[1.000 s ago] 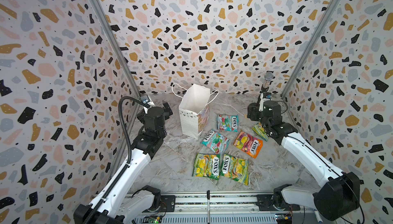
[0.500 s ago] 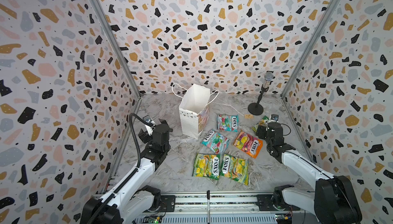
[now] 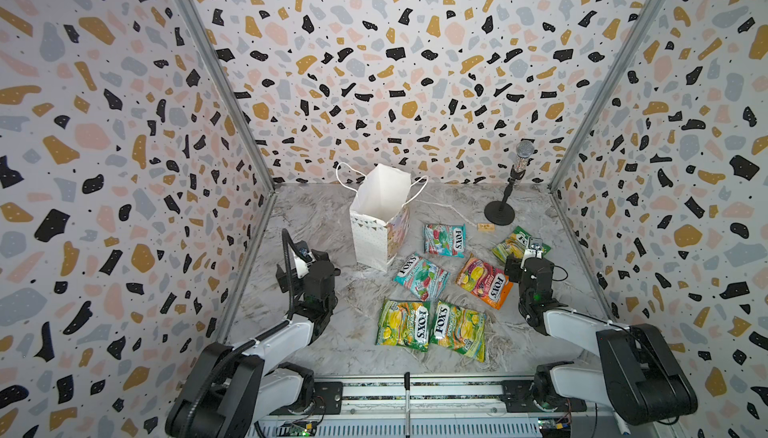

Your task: Take the snacks out of the paper bag

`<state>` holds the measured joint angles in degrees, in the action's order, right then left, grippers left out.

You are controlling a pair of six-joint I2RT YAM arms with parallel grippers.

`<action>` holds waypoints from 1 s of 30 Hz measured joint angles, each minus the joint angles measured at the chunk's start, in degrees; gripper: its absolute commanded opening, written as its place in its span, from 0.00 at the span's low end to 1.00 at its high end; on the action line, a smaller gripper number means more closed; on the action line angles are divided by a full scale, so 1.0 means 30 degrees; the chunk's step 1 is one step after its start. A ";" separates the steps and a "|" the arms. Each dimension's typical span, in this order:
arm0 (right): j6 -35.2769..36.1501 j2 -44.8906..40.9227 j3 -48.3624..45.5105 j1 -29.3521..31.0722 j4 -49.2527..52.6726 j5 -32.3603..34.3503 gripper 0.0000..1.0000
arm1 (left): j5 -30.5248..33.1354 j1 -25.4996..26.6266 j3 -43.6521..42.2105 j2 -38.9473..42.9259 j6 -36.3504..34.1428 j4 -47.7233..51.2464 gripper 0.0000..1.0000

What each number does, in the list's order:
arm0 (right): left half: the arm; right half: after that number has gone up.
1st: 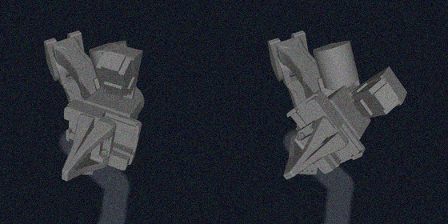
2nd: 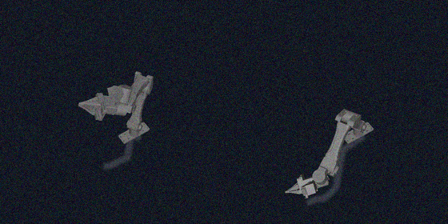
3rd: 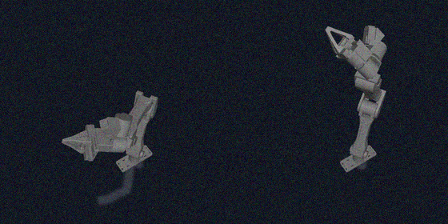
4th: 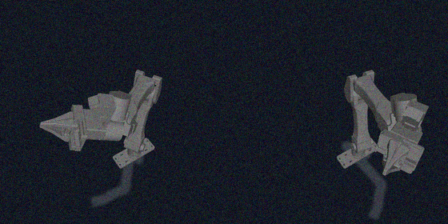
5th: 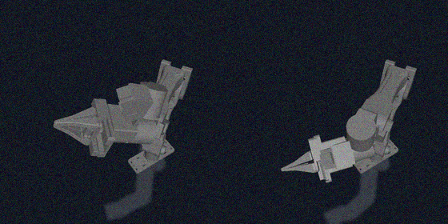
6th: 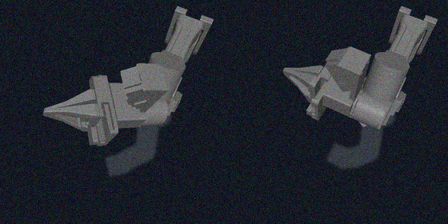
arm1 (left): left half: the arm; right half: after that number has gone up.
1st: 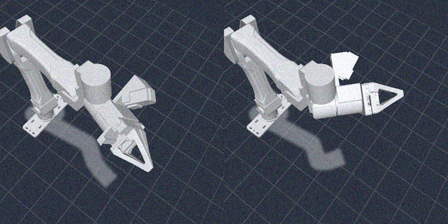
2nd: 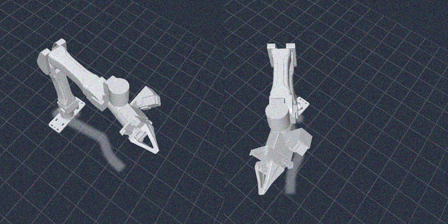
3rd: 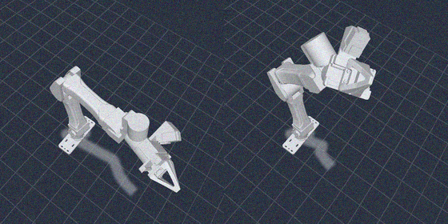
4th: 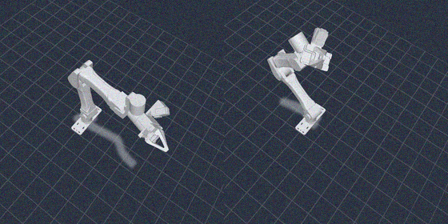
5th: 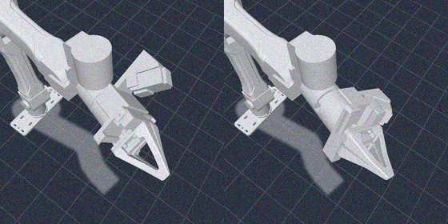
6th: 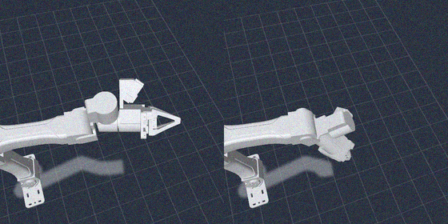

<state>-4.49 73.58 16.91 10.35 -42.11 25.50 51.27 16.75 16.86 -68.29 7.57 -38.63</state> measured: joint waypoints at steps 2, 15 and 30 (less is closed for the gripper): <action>0.0277 0.0160 -0.0321 0.0000 -0.0874 -0.0138 0.86 | -0.0699 -0.0452 -0.0474 -0.0546 -0.0685 -0.1362 1.00; 0.1224 0.0619 -0.2849 -0.0831 -0.7745 -0.3206 0.87 | -0.6608 -0.3024 -0.2353 -0.2317 -0.1770 -0.6863 1.00; 0.1246 0.2987 -0.3475 -0.1377 -1.1752 -0.5158 0.90 | -0.8058 -0.3082 -0.2710 -0.4313 -0.2237 -0.9595 1.00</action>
<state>-0.75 82.54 6.48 6.22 -77.36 10.02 27.09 7.51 8.73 -81.23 0.86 -67.42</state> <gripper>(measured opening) 0.887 0.999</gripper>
